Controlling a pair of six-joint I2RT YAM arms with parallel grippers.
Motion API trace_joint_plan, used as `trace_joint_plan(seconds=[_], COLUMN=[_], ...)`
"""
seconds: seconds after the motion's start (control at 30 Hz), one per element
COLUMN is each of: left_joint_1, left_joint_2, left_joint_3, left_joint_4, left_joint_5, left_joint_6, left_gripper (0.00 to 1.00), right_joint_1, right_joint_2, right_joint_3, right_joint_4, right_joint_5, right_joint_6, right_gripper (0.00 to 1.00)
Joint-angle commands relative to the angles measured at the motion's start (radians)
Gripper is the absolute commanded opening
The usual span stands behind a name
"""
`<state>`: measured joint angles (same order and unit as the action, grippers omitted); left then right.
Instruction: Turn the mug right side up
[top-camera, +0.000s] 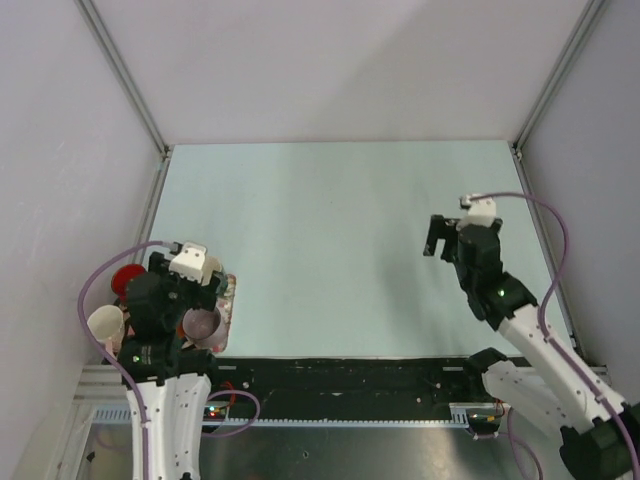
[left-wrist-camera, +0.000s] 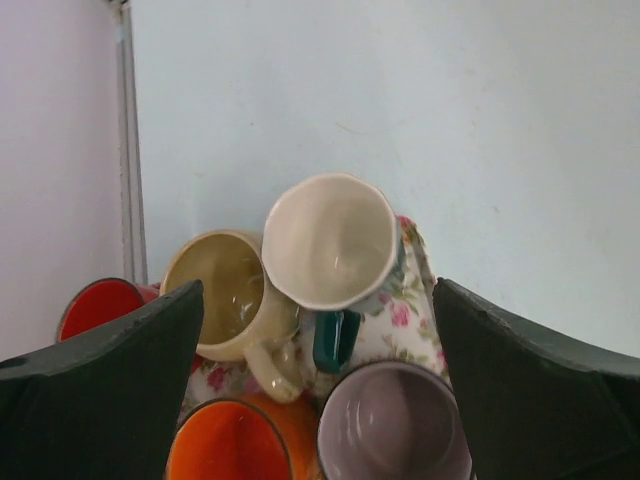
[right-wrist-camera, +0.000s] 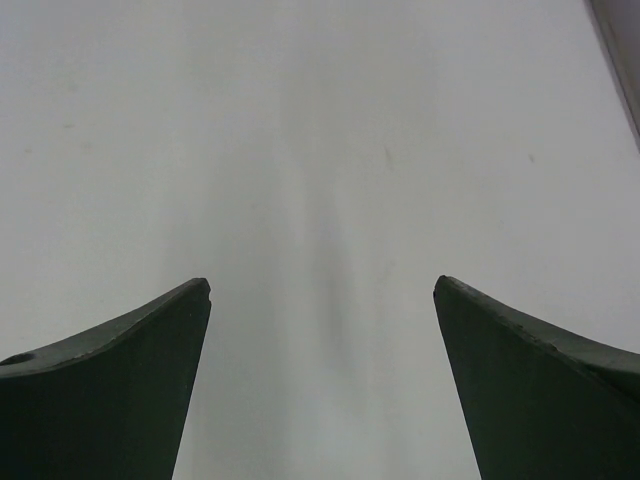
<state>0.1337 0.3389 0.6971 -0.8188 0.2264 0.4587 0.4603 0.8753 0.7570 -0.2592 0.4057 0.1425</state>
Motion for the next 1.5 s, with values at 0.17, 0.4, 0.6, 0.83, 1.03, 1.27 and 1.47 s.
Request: trace_joint_plan(seconds=[0.17,0.4,0.6,0.83,1.03,1.27,1.47], left_joint_1=[0.006,0.004,0.006,0.008,0.01,0.017,0.022], left_joint_2=[-0.054,-0.083,-0.04,-0.068,-0.074,-0.08,-0.081], left_joint_3=[-0.255,-0.343,-0.344,-0.352,-0.354,-0.355,-0.357], left_joint_4=[0.649,0.727,0.737,0.735,0.731,0.728,0.727], left_joint_5=[-0.089,-0.07,-0.086,-0.052,-0.042,-0.034,-0.02], left_joint_6=[-0.502,-0.571,-0.529,-0.525,-0.521,-0.517,-0.516], left_gripper=[1.0,1.0,1.0,0.99,0.98,0.98,0.98], right_joint_1=[-0.026,0.053,0.132,0.176,0.194,0.202,0.198], right_joint_2=[-0.255,-0.228,-0.204,-0.2,-0.238,-0.308,-0.427], right_joint_3=[-0.287,-0.295,-0.295,-0.296,-0.316,-0.332,-0.41], right_joint_4=[0.215,0.131,0.134,0.134,0.129,0.082,0.13], right_joint_5=[0.308,0.399,0.435,0.463,0.452,0.482,0.525], right_joint_6=[0.178,0.236,0.216,0.17,0.155,0.166,0.177], right_gripper=[0.99,0.99,0.99,0.99,1.0,1.0,1.0])
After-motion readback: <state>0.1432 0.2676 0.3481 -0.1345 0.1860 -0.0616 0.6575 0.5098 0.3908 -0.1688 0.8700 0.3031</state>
